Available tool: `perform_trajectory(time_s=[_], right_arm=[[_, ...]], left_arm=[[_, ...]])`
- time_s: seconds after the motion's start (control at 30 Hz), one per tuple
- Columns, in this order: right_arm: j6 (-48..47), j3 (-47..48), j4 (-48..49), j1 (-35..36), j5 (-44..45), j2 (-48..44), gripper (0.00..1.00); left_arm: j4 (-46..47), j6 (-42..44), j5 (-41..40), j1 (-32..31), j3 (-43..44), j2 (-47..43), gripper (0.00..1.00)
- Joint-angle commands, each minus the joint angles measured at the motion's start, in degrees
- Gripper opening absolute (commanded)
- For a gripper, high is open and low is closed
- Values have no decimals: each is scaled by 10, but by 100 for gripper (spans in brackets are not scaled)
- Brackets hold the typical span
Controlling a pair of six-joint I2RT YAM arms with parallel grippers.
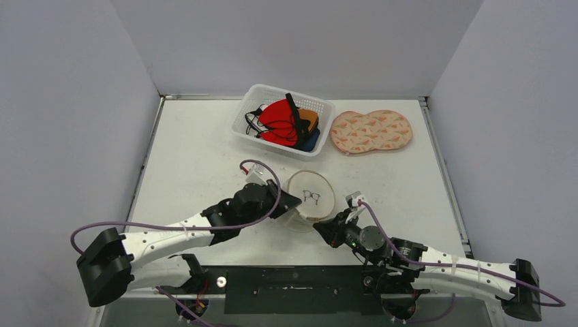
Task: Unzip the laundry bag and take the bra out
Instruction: Unzip the laundry bag at the center of the board.
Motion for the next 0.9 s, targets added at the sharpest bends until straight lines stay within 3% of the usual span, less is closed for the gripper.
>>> perform_trajectory(time_s=[0.0,0.13,0.23,0.27,0.4,0.53,0.73,0.87], right_arm=[[-14,31,-64,50,84,-33,5],[-10,35,-74,82,119,-37,5],[-10,35,-60,90,127,-15,5],[-9,34,-52,91,128,-6,5],[-3,32,-10,92,138,33,5],[1,31,27,94,145,73,5],[-6,48,63,94,140,128,5],[-14,58,81,94,132,150,5]], left_arm=[[218,105,200,51,10,72,0],[214,167,294,66,98,157,0],[196,181,300,68,124,185,0],[198,178,292,69,116,185,7],[198,158,251,71,64,147,58],[141,139,187,66,11,71,80],[54,105,106,33,-50,-28,87],[95,88,102,6,-66,-36,84]])
